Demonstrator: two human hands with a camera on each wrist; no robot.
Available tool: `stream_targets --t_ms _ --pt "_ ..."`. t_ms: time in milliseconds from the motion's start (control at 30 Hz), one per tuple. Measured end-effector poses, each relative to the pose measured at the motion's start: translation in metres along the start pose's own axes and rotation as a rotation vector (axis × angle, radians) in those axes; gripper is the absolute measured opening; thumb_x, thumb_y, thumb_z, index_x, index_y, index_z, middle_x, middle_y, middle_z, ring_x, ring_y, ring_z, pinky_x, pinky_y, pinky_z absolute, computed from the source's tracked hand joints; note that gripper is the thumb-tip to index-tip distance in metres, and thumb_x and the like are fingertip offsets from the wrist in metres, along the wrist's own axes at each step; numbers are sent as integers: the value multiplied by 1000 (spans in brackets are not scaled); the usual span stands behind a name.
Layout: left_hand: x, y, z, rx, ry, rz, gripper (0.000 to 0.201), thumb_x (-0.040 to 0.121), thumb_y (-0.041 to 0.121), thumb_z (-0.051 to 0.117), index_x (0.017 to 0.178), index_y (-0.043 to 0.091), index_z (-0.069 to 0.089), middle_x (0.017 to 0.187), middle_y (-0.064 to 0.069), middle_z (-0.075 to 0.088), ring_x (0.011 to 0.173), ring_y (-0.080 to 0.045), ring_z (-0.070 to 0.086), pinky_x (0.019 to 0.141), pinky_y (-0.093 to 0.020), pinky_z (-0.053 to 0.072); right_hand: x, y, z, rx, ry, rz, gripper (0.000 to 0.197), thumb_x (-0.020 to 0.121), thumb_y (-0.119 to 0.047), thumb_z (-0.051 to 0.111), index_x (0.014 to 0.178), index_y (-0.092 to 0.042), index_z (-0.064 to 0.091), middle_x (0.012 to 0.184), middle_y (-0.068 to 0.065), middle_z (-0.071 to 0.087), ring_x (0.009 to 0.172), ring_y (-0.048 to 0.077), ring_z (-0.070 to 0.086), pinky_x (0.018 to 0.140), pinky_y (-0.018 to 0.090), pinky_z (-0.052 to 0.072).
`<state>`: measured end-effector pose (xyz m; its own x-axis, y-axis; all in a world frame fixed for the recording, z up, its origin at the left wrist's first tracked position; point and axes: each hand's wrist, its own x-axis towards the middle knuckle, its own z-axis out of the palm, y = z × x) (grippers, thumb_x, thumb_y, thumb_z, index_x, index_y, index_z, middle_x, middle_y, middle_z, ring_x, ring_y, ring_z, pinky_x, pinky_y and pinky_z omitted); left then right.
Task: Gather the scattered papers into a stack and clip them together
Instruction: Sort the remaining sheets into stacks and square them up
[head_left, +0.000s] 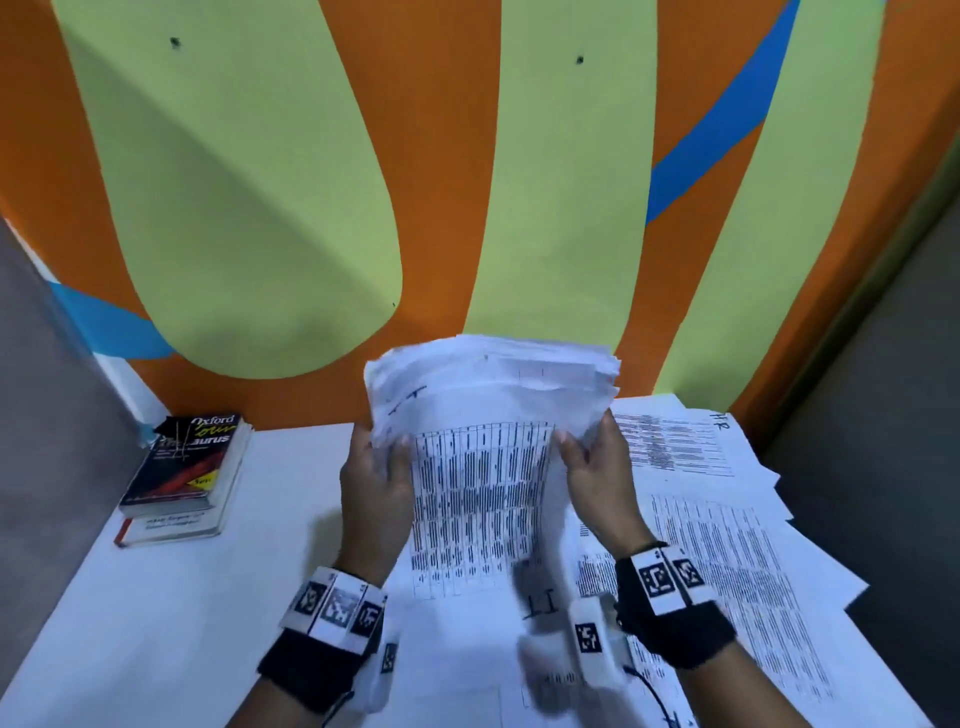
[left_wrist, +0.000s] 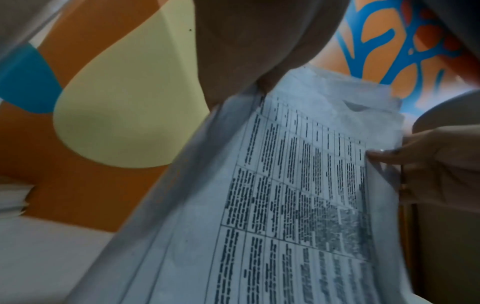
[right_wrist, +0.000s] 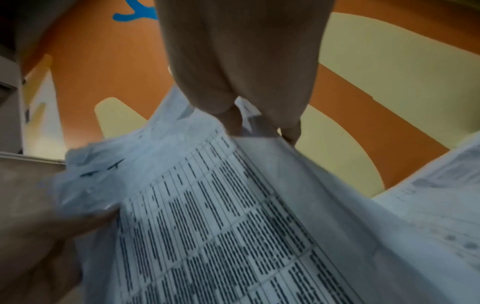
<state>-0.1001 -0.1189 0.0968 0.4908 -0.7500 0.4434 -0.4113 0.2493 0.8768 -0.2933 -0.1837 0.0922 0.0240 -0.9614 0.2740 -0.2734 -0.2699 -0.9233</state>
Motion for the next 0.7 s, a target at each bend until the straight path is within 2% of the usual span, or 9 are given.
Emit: stream_targets --t_ms 67,133,200,267,367,467,533,600,700 --pt "8 18 2 -13 53 54 19 93 0 52 112 1 51 94 21 51 83 29 49 70 7 32 2 -16 -2 2 104 -61 38 95 -15 55 125 6 44 107 16 62 99 17 62 87 35 50" --pt "19 38 1 -6 118 123 17 95 5 51 107 -6 54 88 20 50 78 29 47 66 4 33 5 -43 -8 17 179 -184 29 94 -8 55 118 7 48 90 -3 61 80 -8 57 75 15 47" --pt "30 63 -3 -30 159 190 17 97 14 49 110 6 55 91 12 57 82 16 53 72 -1 37 4 -72 -14 16 254 -324 21 93 -4 55 113 2 51 80 -4 59 69 -2 55 62 12 42" --pt "34 83 -5 -80 178 224 19 97 20 50 116 23 47 106 6 60 94 2 57 82 -8 41 1 -91 -18 25 327 -433 19 93 -6 55 111 0 52 80 7 58 67 12 51 59 23 41" --pt "27 80 0 -110 125 139 41 90 20 63 119 31 36 115 20 54 103 17 51 87 -2 36 -4 -87 -16 124 281 -374 33 92 -9 61 122 -9 49 102 -5 65 87 -1 62 72 13 49" --pt "14 40 12 -103 29 -49 58 86 15 68 132 20 33 121 13 54 105 6 55 85 -2 39 -8 -40 -8 197 156 -150 51 89 -6 63 130 -26 41 119 -25 57 104 -13 57 93 20 51" --pt "8 17 20 -74 37 -86 49 87 4 63 129 6 39 114 1 58 97 -11 58 74 0 40 -9 -6 -2 158 125 -59 46 91 -4 59 126 -27 42 114 -18 60 97 -9 60 85 28 52" --pt "5 12 27 -5 79 -74 25 90 0 57 113 -2 48 99 -4 59 79 -12 55 65 1 35 -10 7 4 109 114 -39 39 94 -4 53 118 -33 45 108 -16 62 93 -6 61 80 25 48" --pt "11 23 31 1 122 -4 9 93 4 55 90 6 46 75 4 52 65 -10 48 59 -17 35 -5 -7 7 66 114 -102 32 97 -9 50 116 -33 46 103 -16 63 94 -1 62 79 22 49"
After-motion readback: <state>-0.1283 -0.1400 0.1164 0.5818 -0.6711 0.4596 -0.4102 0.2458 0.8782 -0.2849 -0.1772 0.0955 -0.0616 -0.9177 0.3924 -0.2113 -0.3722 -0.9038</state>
